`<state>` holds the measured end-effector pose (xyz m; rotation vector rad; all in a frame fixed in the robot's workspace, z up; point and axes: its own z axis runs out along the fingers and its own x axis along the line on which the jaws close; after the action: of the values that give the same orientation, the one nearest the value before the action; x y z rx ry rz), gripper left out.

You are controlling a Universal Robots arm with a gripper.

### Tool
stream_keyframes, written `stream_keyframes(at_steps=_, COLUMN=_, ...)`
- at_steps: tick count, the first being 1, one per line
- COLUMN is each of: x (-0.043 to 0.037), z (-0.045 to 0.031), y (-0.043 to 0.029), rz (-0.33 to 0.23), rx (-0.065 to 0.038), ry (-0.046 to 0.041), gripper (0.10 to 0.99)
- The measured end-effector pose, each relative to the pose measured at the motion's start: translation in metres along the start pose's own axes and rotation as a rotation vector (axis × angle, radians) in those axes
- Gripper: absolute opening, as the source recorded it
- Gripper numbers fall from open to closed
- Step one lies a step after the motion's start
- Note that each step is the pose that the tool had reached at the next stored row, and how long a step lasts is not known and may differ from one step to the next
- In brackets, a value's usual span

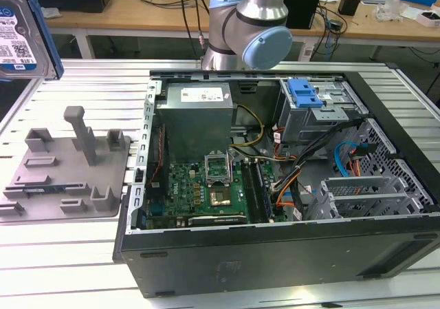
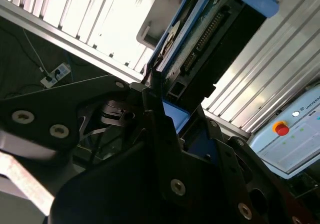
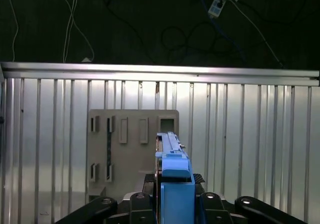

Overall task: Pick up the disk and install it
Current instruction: 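Pick up the disk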

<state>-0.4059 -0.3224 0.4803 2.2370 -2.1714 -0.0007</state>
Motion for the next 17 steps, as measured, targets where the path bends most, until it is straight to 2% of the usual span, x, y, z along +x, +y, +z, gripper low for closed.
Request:
stream_keyframes(at_steps=3, x=0.0050, z=-0.0001, y=-0.0034, rz=0.000, rx=-0.002, ry=0.0010, gripper=0.369)
stream_keyframes(at_steps=5, x=0.0067, z=-0.0001, y=-0.0090, rz=0.000, rx=-0.002, ry=0.0010, gripper=0.369)
stream_keyframes(at_steps=9, x=0.0107, z=-0.0004, y=-0.0238, rz=0.000, rx=-0.002, ry=0.0010, gripper=0.369)
stream_keyframes(at_steps=11, x=0.0142, z=-0.0007, y=-0.0341, rz=0.000, rx=-0.004, ry=0.0009, gripper=0.369)
stream_keyframes(at_steps=15, x=0.0200, z=-0.0020, y=-0.0445, rz=0.000, rx=-0.010, ry=0.0010, gripper=0.369)
stream_keyframes(at_steps=17, x=0.0269, z=-0.0032, y=-0.0518, rz=0.000, rx=-0.016, ry=0.0011, gripper=0.369)
